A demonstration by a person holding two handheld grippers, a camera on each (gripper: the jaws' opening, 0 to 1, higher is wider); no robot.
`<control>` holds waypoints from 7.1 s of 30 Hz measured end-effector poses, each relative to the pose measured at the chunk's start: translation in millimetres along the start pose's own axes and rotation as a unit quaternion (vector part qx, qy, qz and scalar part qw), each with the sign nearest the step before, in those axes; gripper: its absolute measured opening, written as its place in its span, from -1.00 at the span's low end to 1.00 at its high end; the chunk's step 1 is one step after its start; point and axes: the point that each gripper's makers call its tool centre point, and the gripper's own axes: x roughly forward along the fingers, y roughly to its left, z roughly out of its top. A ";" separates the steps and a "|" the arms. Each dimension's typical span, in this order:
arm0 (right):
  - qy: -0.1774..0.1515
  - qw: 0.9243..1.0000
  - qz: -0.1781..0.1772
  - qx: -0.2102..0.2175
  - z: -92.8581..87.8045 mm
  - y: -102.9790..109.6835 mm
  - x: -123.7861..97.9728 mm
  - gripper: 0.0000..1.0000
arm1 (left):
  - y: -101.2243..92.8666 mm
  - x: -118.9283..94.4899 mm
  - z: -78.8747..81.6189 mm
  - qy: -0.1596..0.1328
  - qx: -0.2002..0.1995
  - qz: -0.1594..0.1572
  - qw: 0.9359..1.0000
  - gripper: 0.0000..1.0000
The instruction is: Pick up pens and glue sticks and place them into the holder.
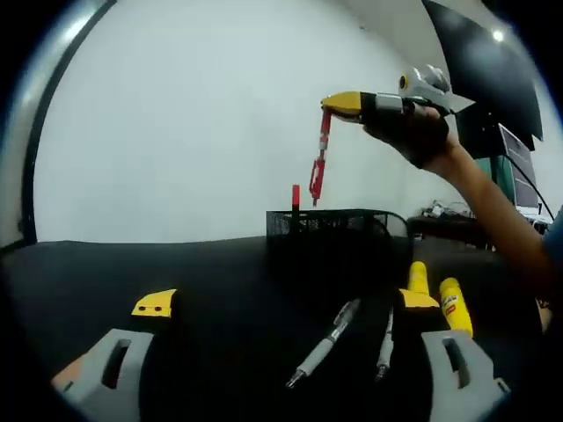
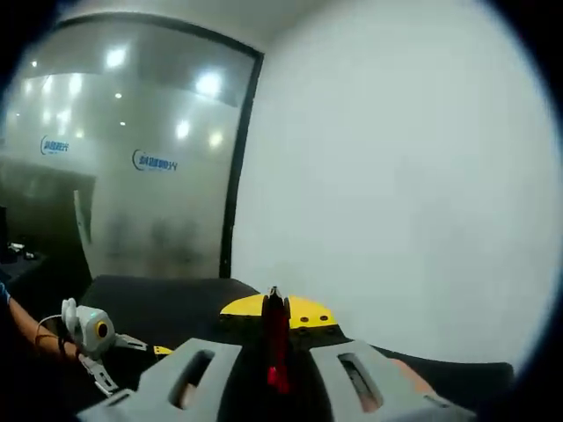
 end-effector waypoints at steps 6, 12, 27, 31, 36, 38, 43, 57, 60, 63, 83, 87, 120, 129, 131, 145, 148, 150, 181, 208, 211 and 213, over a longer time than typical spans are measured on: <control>0.000 1.000 -0.003 0.018 -14.2 -10.4 5.6 -0.91 | -3.4 -2.0 2.6 -0.010 -0.004 -0.006 1.000 0.90; 0.013 0.999 0.010 0.047 -30.0 -13.8 11.2 -0.91 | -8.6 -0.7 -0.8 -0.004 0.012 -0.009 1.000 0.88; 0.062 0.994 0.029 0.083 -66.3 -16.4 18.4 -0.91 | -3.0 -3.3 0.9 -0.009 0.008 -0.002 1.000 0.82; 0.082 0.992 0.029 0.090 -78.5 -16.5 20.0 -0.91 | -4.9 -3.1 -0.5 -0.006 0.017 -0.004 1.000 0.81; 0.102 0.990 0.043 0.086 -89.2 -10.2 20.6 -0.90 | -6.4 -3.2 -0.8 -0.006 0.024 -0.004 1.000 0.81; 0.110 0.989 0.051 0.082 -91.4 -6.4 20.2 -0.90 | -6.7 -3.1 -1.2 -0.004 0.025 -0.004 1.000 0.81; 0.120 0.988 0.060 0.074 -94.9 -4.3 20.0 -0.90 | -9.0 -2.4 -3.2 0.001 0.032 -0.006 0.999 0.79; 0.165 0.982 0.063 0.063 -113.6 -0.5 18.7 -0.90 | -7.7 -2.2 -4.3 0.005 0.043 -0.007 0.999 0.75; 0.165 0.982 0.064 0.060 -113.4 2.5 15.7 -0.90 | -7.8 -1.7 -4.7 0.006 0.045 -0.007 0.999 0.75; 0.165 0.982 0.068 0.057 -112.5 1.3 15.3 -0.89 | -7.9 -1.7 -4.7 0.005 0.046 -0.008 0.999 0.75; 0.146 0.986 0.072 0.042 -92.6 2.5 -2.2 -0.82 | -11.9 -3.2 -4.8 0.005 0.048 -0.013 0.999 0.65; 0.135 0.987 0.073 0.037 -80.5 3.9 -13.1 -0.82 | -16.6 -4.3 -4.2 0.004 0.042 -0.026 0.999 0.55; 0.161 0.961 0.214 -0.070 -46.2 62.3 -59.7 -0.82 | -36.5 -2.4 -26.0 0.168 0.142 -0.162 0.962 -0.47; 0.168 0.957 0.222 -0.080 -48.3 64.1 -62.5 -0.82 | -36.6 2.9 -41.8 0.237 0.212 -0.169 0.933 -0.69; 0.168 0.957 0.223 -0.081 -48.0 64.3 -63.0 -0.82 | -37.5 2.8 -46.3 0.243 0.214 -0.172 0.930 -0.71; 0.181 0.950 0.238 -0.091 -53.8 72.3 -62.8 -0.82 | -38.7 5.4 -50.3 0.249 0.249 -0.171 0.920 -0.87; 0.185 0.948 0.241 -0.097 -55.8 73.8 -63.3 -0.82 | -36.2 0.4 -48.0 0.247 0.256 -0.163 0.920 -0.87; 0.186 0.946 0.247 -0.100 -56.4 76.0 -63.4 -0.82 | -35.4 -3.9 -42.6 0.240 0.254 -0.161 0.923 -0.87; 0.199 0.919 0.299 -0.163 -72.7 107.3 -65.2 -0.78 | -0.2 -33.6 -27.8 0.168 0.139 -0.138 0.966 -0.73; 0.205 0.912 0.314 -0.168 -73.7 110.0 -72.2 -0.78 | -18.4 -29.5 11.2 0.143 0.173 -0.141 0.964 -0.89; 0.208 0.909 0.319 -0.169 -76.2 113.6 -72.5 -0.78 | -19.8 -28.4 18.9 0.137 0.174 -0.143 0.965 -0.89; 0.212 0.906 0.323 -0.171 -79.4 116.3 -71.6 -0.78 | -19.4 -27.8 17.7 0.138 0.175 -0.144 0.964 -0.89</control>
